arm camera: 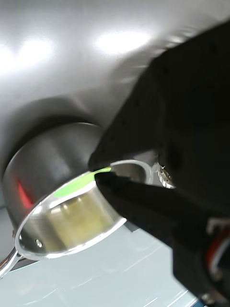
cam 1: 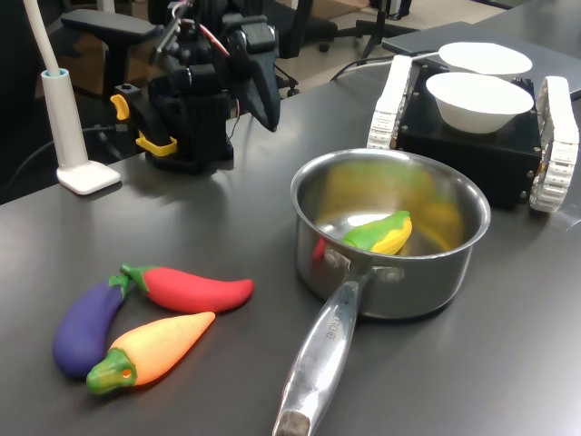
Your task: Pick up the carrot and place them in the pan
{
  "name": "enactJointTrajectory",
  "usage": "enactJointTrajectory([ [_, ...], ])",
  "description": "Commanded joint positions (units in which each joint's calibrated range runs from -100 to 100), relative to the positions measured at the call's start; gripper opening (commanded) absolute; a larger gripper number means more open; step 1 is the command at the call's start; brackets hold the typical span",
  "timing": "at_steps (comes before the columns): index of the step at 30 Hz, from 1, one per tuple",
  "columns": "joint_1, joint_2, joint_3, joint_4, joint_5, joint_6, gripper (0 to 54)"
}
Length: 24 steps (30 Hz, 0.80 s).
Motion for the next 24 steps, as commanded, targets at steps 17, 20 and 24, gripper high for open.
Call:
enactJointTrajectory([
  [17,18.14,19.10,-29.79,1.95,1.90,-4.01,0.1],
  [20,19.05,21.55,-32.70,1.95,2.25,-4.01,0.1],
  [24,22.27,24.33,-35.69,1.95,2.69,-4.68,0.1],
])
